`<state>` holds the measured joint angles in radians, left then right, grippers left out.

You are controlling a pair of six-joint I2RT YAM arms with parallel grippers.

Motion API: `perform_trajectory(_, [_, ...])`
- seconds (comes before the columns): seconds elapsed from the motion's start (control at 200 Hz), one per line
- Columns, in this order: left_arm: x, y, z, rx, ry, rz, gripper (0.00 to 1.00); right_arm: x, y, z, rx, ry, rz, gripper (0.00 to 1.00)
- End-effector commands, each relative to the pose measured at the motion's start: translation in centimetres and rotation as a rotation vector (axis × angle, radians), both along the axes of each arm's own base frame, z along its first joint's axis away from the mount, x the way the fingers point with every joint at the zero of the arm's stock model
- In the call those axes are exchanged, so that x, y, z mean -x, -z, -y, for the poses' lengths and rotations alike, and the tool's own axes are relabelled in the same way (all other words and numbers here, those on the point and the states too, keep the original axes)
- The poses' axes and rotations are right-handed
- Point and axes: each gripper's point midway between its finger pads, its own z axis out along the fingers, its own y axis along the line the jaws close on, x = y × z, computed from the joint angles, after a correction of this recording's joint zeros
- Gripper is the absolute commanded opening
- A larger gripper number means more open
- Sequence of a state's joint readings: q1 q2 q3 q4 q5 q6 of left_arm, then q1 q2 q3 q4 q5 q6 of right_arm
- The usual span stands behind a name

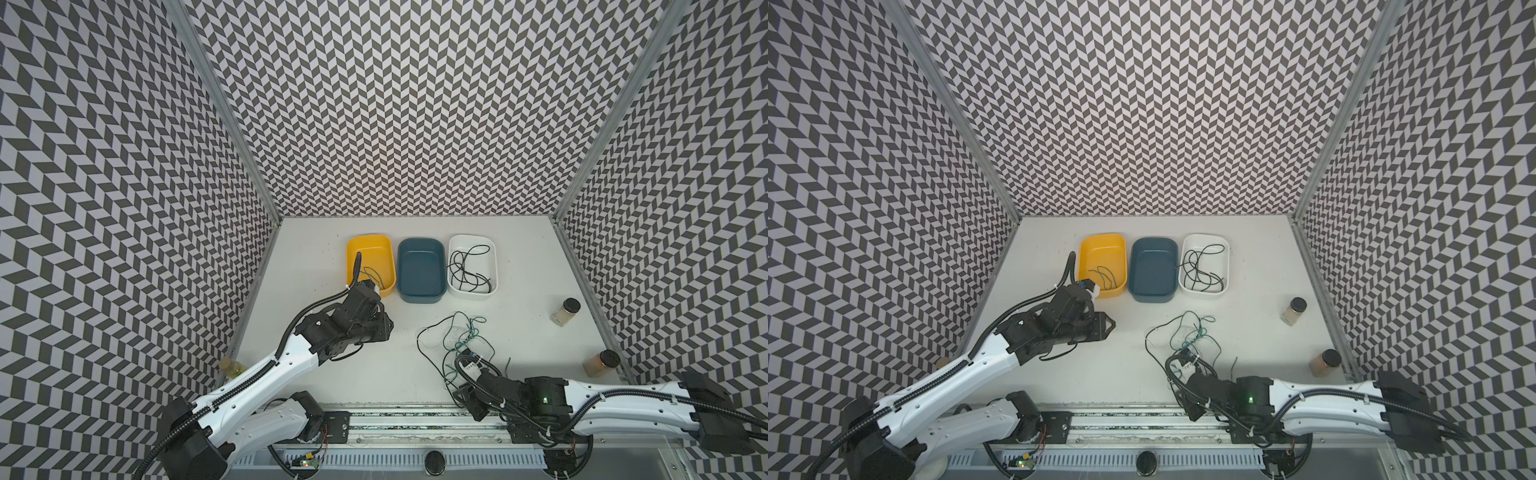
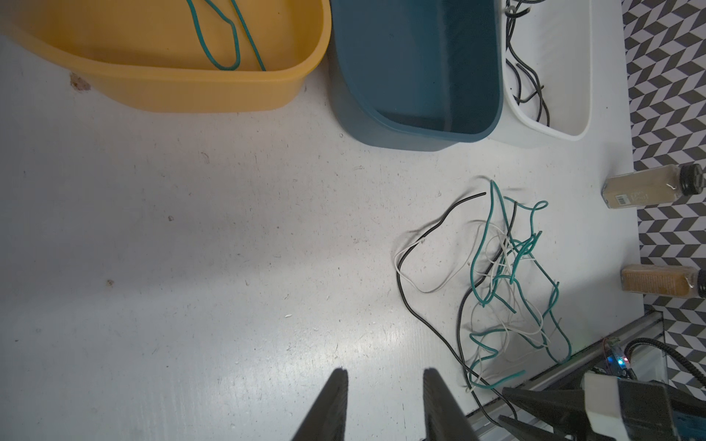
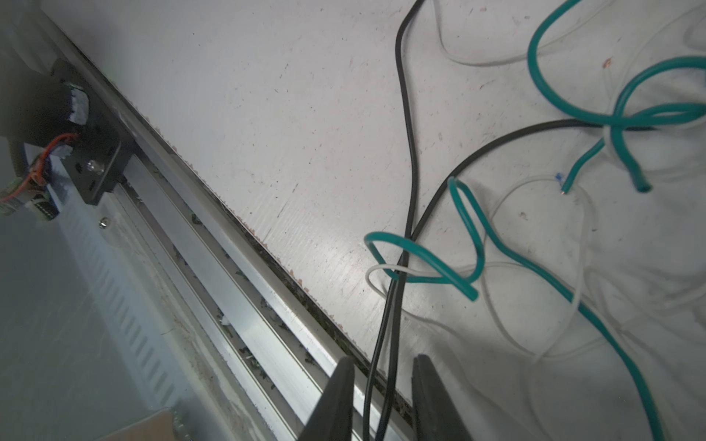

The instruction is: Untangle the cables

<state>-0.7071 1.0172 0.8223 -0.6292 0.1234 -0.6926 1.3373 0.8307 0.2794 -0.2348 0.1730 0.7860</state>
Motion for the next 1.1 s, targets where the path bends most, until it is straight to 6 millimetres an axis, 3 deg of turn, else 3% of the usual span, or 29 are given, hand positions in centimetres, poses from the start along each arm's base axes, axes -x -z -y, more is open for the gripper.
perform_trajectory(0.0, [-0.1, -0.4, -0.5, 0.001, -0.016, 0.01, 0.36, -0.1, -1.5, -1.3, -0.048, -0.011, 0.008, 0.18])
perform_trajectory(0.175, [-0.3, -0.8, -0.7, -0.007, -0.015, 0.021, 0.36, -0.6, -2.9, -1.4, -0.039, -0.007, 0.047, 0.0])
perform_trajectory(0.28, [-0.7, -1.1, -1.2, -0.019, -0.022, 0.033, 0.36, -1.6, -5.5, -2.0, -0.072, -0.01, 0.132, 0.0])
perform_trajectory(0.295, [-0.9, -1.2, -1.3, -0.02, -0.023, 0.036, 0.36, -1.9, -7.0, -2.6, -0.096, -0.012, 0.151, 0.0])
perform_trajectory(0.356, [-1.3, -1.7, -2.0, -0.028, -0.03, 0.043, 0.36, -2.6, -9.2, -3.1, -0.091, -0.029, 0.198, 0.0])
perform_trajectory(0.621, [-3.7, -6.7, -7.7, -0.078, -0.11, 0.138, 0.41, -5.3, -16.4, -6.4, -0.12, -0.138, 0.247, 0.0])
perform_trajectory(0.711, [-4.4, -7.5, -9.8, -0.107, -0.144, 0.176, 0.42, -5.9, -19.1, -7.3, -0.127, -0.173, 0.28, 0.0])
perform_trajectory(0.901, [-4.6, -6.0, -10.2, -0.074, -0.172, 0.193, 0.43, -6.0, -25.4, -8.9, -0.175, -0.245, 0.363, 0.0])
perform_trajectory(1.092, [-4.5, -3.5, -11.2, -0.111, -0.203, 0.178, 0.43, -6.4, -29.9, -9.3, -0.178, -0.268, 0.443, 0.0])
